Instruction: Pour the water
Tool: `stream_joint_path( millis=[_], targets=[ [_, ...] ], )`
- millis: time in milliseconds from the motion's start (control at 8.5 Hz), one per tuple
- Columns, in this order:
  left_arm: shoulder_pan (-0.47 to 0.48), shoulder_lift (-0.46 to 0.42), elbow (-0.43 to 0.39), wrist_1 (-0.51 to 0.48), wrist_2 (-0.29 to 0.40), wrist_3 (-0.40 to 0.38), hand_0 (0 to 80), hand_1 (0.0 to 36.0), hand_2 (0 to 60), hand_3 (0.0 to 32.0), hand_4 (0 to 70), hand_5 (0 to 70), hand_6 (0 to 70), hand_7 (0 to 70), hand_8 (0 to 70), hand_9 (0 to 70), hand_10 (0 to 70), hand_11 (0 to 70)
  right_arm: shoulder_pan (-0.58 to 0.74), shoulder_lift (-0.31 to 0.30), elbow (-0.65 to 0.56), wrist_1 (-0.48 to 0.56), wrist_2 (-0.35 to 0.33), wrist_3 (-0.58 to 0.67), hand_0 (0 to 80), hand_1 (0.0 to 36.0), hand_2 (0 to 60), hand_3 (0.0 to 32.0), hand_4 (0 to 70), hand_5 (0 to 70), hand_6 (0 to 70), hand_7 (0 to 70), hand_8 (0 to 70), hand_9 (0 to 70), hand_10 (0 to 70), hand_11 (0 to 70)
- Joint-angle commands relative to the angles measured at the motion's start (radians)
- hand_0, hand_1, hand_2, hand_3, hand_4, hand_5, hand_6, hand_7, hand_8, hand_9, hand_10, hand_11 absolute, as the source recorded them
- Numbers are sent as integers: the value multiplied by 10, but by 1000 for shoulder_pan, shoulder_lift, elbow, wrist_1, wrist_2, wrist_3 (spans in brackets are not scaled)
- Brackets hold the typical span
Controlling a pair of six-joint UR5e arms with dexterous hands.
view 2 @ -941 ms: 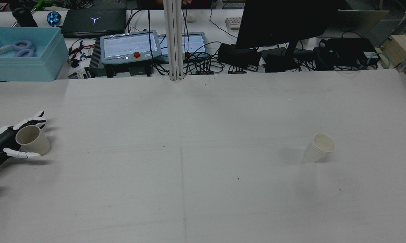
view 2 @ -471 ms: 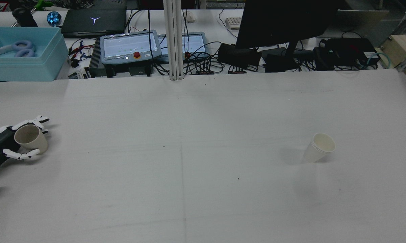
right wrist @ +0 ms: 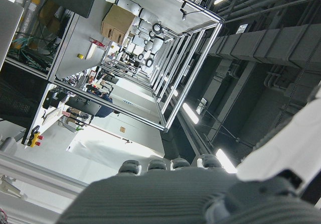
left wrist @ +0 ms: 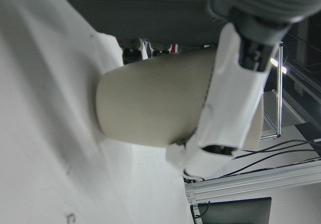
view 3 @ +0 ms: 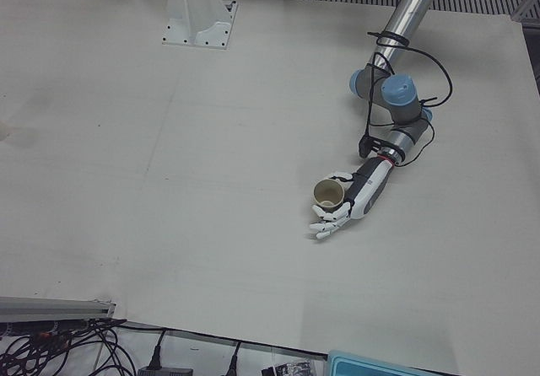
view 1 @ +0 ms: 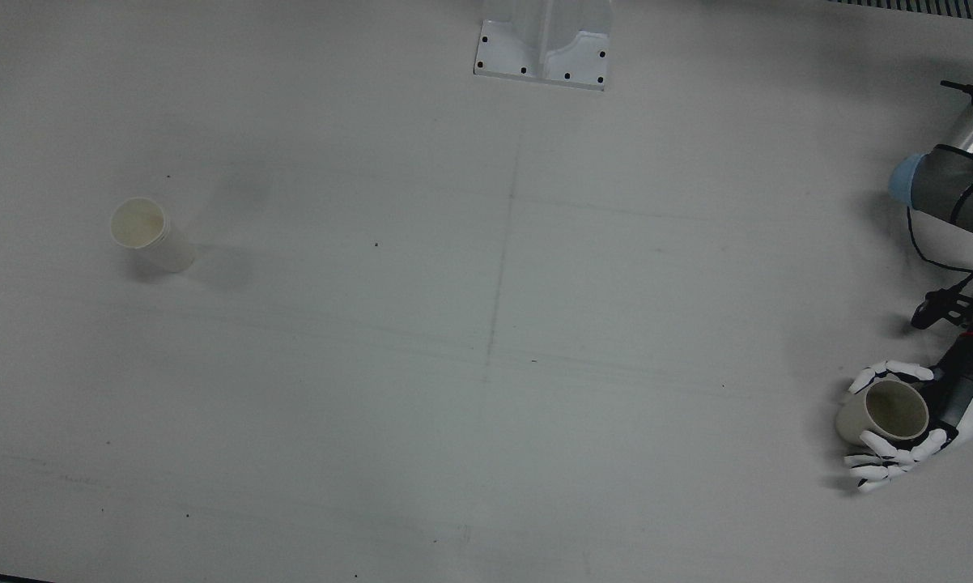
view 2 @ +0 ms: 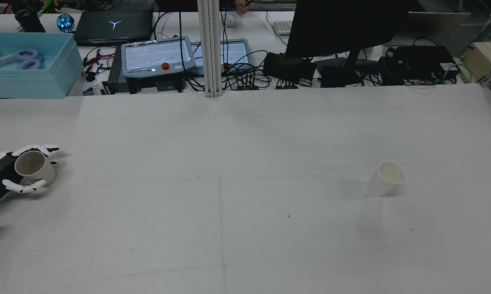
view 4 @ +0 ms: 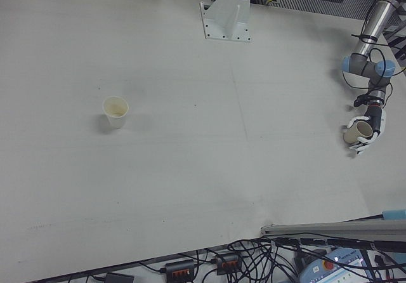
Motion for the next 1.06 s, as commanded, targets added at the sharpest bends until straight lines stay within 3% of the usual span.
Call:
stream_joint_path(
  millis=[0,353,471,588,706,941],
  targets=[
    [-3,4,-52,72,1,-103,797,360,600,0,253,700,166,248,116,151,151,256,0,27,3,-1,-2,-3,320,69,137,18,29,0,10,3,0,0,4,12],
    [-4,-6,-125,172,2,-165,764,360,600,0,259,700,181,264,131,172,163,273,-79,29,-11,-10,11,-12,393,93,155,0,78,9,41,57,0,0,0,7],
    [-27,-5,-153,198,4,-173,766,360,600,0,260,700,181,265,130,169,164,275,-85,26,-8,-10,11,-44,392,91,162,0,92,50,67,117,7,20,18,33],
    [-50,-5,-161,203,8,-173,764,360,600,0,263,700,184,267,133,173,166,277,-96,20,-8,-7,14,-49,440,124,216,0,115,223,126,247,84,143,78,123],
    [-62,-5,-172,212,11,-173,773,360,600,0,265,700,185,270,133,175,163,274,-124,-6,-2,-3,14,-46,461,150,289,0,137,367,165,319,177,286,179,271],
    [-62,-5,-175,226,12,-176,770,360,600,0,264,700,185,269,134,177,163,273,-163,-63,17,51,12,-47,446,103,227,0,158,381,238,364,278,416,311,451]
  ],
)
